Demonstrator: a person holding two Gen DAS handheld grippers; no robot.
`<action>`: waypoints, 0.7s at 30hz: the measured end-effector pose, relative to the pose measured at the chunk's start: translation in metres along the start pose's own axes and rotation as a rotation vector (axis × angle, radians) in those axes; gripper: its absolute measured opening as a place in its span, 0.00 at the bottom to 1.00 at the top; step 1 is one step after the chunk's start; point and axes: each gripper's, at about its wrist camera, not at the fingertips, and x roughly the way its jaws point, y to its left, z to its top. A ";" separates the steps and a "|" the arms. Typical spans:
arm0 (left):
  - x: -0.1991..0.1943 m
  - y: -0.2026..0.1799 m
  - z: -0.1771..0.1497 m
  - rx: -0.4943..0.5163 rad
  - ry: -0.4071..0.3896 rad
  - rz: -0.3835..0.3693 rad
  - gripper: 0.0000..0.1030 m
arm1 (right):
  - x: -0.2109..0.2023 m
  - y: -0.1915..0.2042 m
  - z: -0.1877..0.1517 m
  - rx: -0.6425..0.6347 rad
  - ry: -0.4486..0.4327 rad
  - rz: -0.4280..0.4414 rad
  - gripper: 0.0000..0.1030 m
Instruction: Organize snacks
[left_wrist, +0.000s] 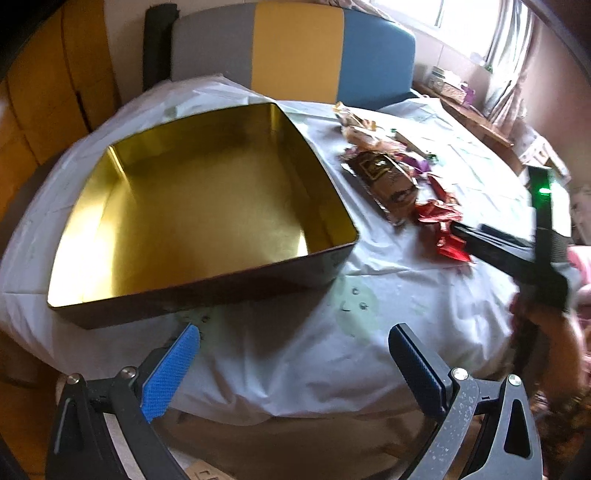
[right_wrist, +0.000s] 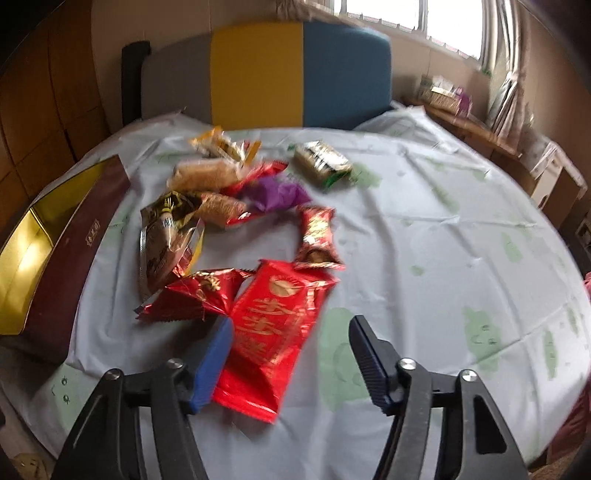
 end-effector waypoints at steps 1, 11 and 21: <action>0.000 0.001 0.001 -0.002 0.003 0.005 1.00 | 0.003 0.001 0.001 0.007 -0.004 0.013 0.64; 0.000 0.001 0.017 -0.023 -0.009 -0.023 1.00 | 0.015 0.010 0.003 -0.016 0.015 0.042 0.54; 0.006 -0.035 0.045 0.029 -0.017 -0.107 1.00 | 0.012 -0.038 0.003 0.004 -0.036 0.000 0.45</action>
